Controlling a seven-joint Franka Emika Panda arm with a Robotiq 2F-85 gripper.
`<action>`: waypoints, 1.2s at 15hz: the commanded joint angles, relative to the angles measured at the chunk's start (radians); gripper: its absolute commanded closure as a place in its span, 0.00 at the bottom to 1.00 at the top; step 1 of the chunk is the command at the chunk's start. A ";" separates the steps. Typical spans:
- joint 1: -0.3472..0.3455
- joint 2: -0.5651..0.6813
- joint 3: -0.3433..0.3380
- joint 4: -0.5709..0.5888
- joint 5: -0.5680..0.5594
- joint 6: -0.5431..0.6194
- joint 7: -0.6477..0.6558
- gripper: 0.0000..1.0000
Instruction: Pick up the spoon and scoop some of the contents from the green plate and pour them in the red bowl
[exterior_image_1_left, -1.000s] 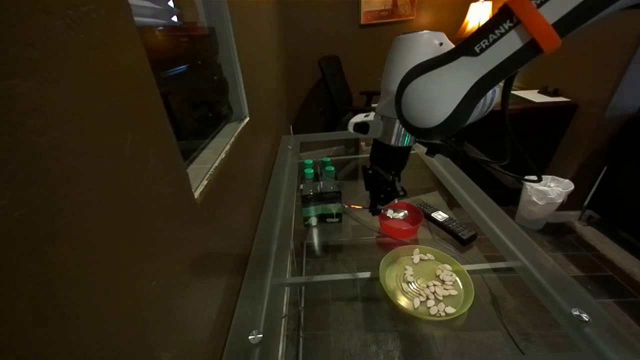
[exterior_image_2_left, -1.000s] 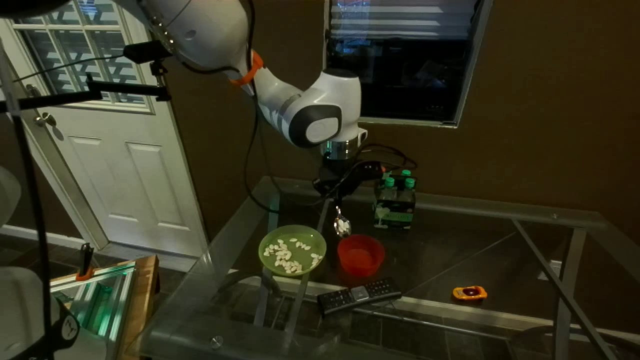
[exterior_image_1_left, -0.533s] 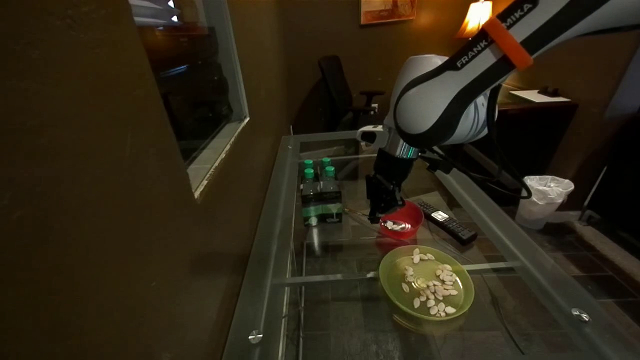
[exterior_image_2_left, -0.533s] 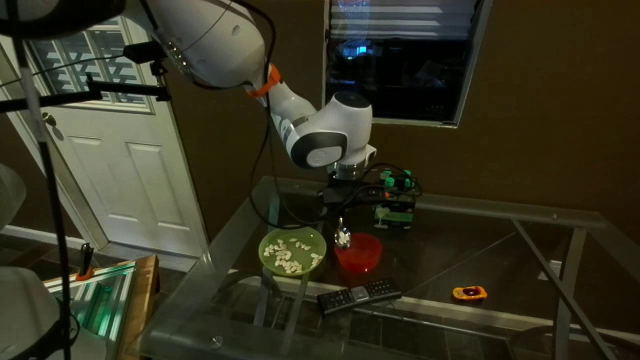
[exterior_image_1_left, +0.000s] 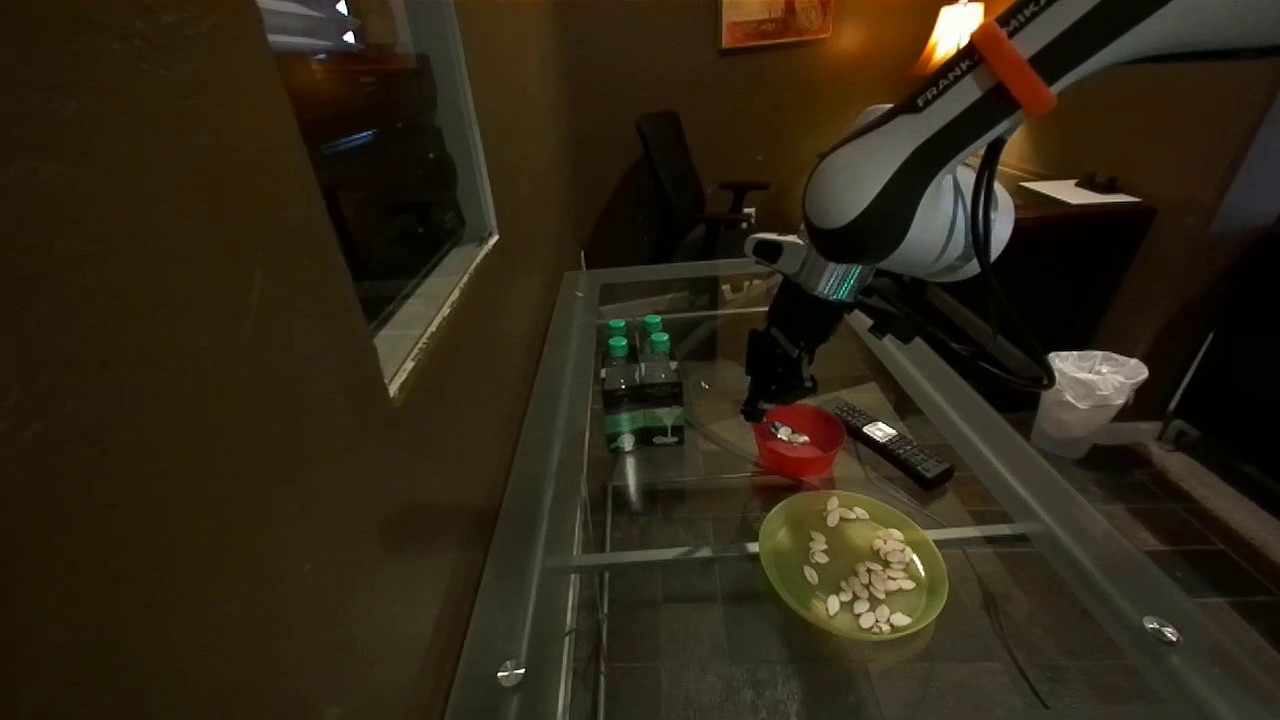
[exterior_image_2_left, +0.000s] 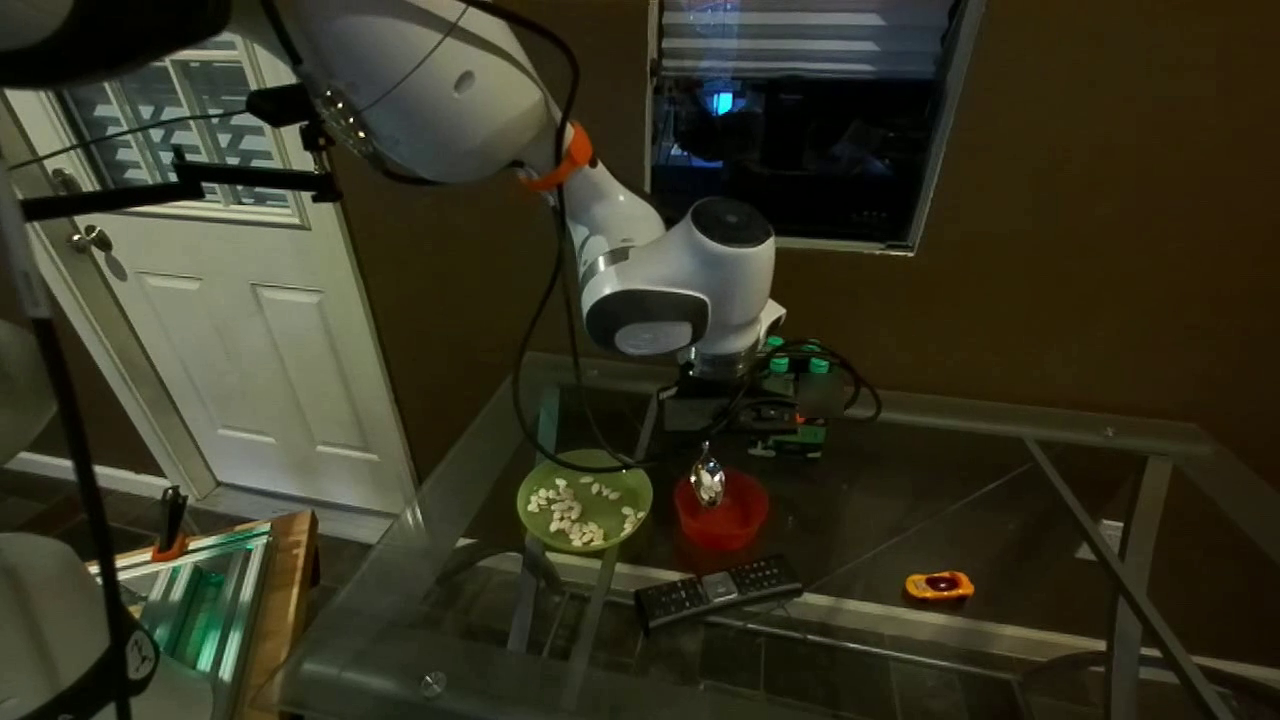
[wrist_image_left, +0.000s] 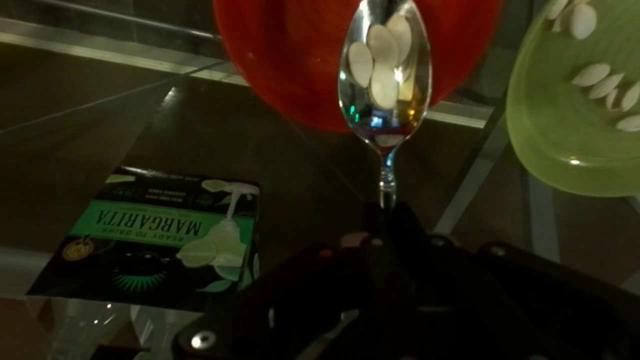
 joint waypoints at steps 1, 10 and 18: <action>-0.096 0.005 0.104 -0.030 0.198 0.101 -0.176 0.98; -0.351 0.025 0.375 -0.054 0.661 0.167 -0.672 0.98; -0.519 0.018 0.489 -0.116 0.817 0.108 -0.864 0.98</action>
